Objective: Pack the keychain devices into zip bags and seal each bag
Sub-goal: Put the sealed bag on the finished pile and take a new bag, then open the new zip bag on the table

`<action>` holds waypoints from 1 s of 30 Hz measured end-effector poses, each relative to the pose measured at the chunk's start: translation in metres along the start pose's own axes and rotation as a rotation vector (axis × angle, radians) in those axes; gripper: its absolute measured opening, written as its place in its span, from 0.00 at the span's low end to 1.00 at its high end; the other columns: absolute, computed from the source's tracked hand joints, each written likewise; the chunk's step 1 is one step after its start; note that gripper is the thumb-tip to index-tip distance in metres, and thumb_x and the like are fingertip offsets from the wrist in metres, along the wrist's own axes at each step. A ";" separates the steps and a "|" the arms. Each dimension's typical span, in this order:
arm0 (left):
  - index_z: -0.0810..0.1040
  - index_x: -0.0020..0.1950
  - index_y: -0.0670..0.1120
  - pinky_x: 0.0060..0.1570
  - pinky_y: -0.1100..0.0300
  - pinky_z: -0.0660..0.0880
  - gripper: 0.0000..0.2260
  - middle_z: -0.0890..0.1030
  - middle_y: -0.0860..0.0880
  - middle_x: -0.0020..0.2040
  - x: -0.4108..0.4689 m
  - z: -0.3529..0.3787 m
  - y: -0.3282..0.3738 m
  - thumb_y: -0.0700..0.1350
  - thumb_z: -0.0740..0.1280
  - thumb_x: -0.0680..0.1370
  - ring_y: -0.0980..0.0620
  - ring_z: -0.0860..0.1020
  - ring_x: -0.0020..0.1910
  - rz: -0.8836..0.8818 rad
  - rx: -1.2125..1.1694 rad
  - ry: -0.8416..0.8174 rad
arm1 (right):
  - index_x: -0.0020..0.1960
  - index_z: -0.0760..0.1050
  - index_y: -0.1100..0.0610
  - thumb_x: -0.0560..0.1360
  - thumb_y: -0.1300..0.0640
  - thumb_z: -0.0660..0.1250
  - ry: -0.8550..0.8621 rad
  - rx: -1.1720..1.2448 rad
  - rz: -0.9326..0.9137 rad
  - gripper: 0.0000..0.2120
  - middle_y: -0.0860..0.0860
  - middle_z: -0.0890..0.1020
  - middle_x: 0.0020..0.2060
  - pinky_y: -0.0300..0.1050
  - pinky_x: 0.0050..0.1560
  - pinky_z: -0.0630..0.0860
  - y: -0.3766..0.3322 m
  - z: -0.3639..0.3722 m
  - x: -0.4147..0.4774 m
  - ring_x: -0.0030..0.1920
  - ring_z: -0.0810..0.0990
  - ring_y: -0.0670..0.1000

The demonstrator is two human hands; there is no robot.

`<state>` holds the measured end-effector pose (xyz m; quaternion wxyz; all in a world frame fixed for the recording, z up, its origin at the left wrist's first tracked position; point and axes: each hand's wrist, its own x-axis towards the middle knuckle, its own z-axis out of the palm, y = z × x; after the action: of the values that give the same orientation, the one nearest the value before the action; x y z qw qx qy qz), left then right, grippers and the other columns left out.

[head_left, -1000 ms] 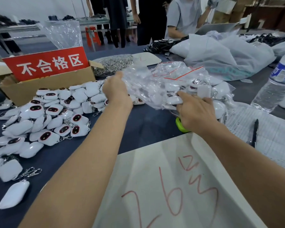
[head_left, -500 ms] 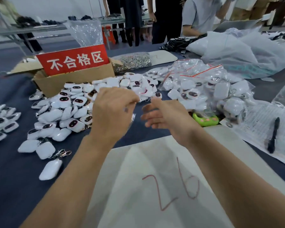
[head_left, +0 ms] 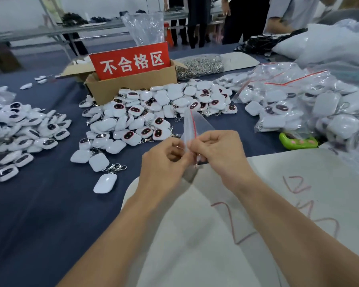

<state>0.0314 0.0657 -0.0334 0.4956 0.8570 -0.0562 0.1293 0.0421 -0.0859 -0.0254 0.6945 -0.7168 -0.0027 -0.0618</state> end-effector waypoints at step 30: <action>0.68 0.79 0.51 0.80 0.54 0.54 0.40 0.66 0.51 0.80 0.002 0.002 0.013 0.51 0.66 0.66 0.50 0.60 0.80 0.438 0.579 -0.220 | 0.29 0.73 0.53 0.71 0.54 0.73 0.171 -0.788 -0.004 0.15 0.46 0.78 0.25 0.44 0.37 0.68 0.013 0.000 0.013 0.34 0.79 0.55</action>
<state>0.0312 0.0578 -0.0228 0.1844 0.9380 -0.2521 0.1501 0.0566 -0.0877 -0.0371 0.3640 -0.9205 0.0775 -0.1191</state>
